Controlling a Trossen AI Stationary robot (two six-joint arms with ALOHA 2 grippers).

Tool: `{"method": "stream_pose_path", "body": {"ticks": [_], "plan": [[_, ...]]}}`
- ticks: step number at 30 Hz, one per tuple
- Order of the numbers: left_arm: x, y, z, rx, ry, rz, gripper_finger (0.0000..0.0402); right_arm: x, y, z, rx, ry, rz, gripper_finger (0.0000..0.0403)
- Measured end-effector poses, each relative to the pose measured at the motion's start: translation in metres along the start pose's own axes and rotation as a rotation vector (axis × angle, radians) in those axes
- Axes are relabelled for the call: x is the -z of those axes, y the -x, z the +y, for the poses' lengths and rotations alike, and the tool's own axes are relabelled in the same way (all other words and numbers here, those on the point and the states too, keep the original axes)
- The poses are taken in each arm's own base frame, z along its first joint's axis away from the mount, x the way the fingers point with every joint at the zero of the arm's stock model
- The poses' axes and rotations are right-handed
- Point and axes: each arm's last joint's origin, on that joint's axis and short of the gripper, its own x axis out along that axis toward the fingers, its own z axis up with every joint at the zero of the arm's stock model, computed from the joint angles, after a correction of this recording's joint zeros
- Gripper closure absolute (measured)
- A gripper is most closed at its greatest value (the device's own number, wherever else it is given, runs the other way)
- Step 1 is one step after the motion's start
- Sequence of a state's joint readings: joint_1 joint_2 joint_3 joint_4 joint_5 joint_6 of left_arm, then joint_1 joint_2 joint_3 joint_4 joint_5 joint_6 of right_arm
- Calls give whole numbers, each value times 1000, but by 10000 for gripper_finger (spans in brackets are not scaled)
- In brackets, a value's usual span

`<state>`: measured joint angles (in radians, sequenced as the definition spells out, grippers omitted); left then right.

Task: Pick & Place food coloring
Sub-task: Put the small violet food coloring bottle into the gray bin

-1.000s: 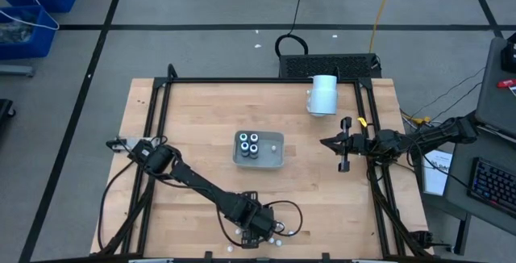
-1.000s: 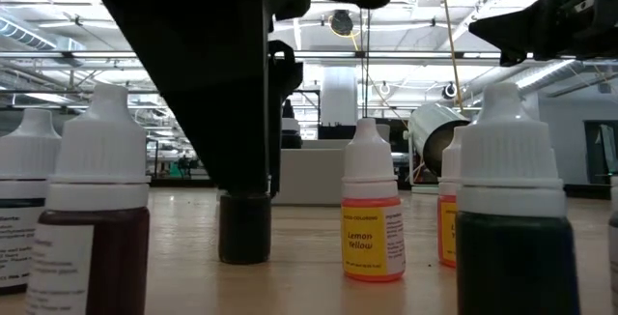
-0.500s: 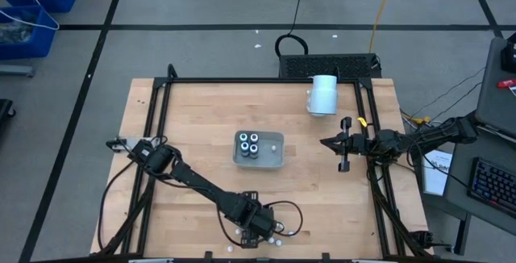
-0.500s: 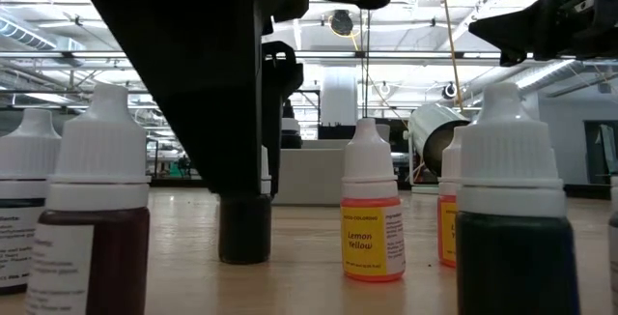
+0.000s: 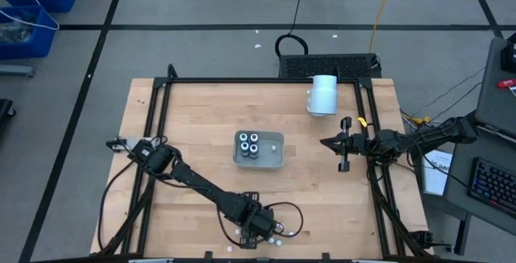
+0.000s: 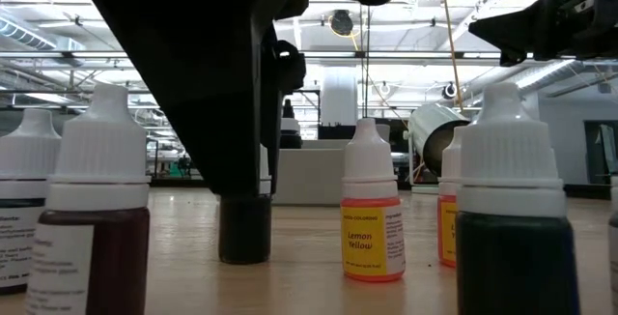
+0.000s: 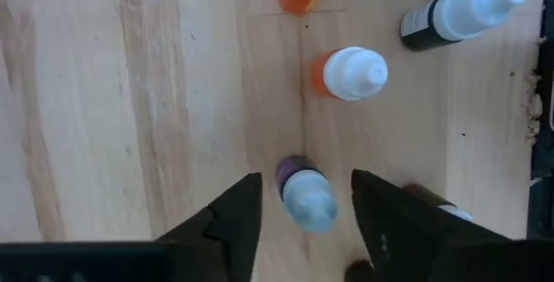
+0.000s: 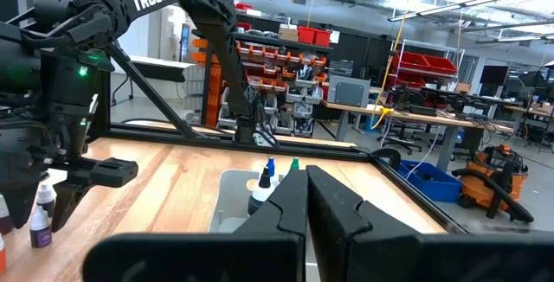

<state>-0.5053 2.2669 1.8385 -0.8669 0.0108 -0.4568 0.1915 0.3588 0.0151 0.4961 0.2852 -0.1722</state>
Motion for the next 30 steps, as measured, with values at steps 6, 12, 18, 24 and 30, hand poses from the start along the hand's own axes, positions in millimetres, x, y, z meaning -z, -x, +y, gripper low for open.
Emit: {"method": "stream_pose_path", "body": {"ticks": [6, 12, 18, 24, 30], "plan": [[-1, 0, 1, 7, 19, 2, 279, 0, 0, 0, 0, 0, 0, 403], [-1, 0, 2, 11, -7, 4, 335, 0, 0, 0, 0, 0, 0, 403], [1, 9, 6, 1, -40, 30, 335, 0, 0, 0, 0, 0, 0, 403], [0, 67, 23, -71, -27, -36, 335, 0, 0, 0, -1, -2, 0, 403], [-5, 136, 56, -116, 40, -211, 335, 0, 0, 0, 0, -3, 0, 403]]}}
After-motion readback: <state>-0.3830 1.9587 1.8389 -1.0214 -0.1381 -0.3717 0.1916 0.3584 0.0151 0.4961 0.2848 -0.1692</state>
